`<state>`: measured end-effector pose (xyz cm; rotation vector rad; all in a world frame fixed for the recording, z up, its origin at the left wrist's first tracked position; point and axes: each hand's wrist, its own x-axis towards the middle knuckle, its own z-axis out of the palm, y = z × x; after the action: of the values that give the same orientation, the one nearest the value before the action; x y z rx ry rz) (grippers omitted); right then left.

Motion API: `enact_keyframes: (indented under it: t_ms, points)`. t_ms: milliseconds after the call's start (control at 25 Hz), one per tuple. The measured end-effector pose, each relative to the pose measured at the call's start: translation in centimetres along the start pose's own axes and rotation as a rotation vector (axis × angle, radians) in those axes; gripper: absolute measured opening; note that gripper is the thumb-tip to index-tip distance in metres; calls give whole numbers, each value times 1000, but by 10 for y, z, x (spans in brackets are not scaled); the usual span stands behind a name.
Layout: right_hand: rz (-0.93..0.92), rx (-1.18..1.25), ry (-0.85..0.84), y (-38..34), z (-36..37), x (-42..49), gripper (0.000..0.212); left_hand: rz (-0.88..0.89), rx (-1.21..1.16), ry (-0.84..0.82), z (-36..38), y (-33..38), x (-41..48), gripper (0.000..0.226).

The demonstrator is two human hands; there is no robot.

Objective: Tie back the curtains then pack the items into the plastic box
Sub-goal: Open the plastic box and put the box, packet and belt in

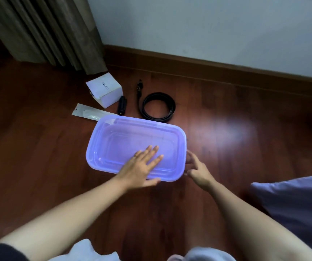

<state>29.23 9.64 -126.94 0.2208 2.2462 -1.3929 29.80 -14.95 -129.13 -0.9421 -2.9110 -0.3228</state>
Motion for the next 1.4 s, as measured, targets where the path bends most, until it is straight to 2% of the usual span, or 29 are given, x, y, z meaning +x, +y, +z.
enact_keyframes:
  t_ms: [80,280,440,560,680,760,800,920,1000,1400]
  points:
    - [-14,-116,-49,8,-2,-3,62,58,110,-144,15,14,4,82]
    - [-11,-219,-87,14,-3,-1,62,123,192,-122,27,11,14,74]
    - [30,-228,-68,18,0,3,42,44,112,-203,25,24,21,77]
    - [58,-256,-115,18,2,8,42,37,117,-137,29,26,21,67]
    - [66,-268,-146,17,2,12,39,20,87,-105,31,27,26,84]
    - [69,-257,-158,16,2,12,41,-94,4,-141,31,34,31,102]
    - [62,-256,-163,15,2,12,43,-131,-17,-150,30,38,33,103]
    - [32,-280,-180,12,1,12,46,-147,9,-215,27,49,39,90]
    - [2,-311,-186,12,1,12,47,-157,38,-251,26,54,41,90]
    - [-34,-357,-166,14,9,15,45,-75,129,-205,29,51,37,82]
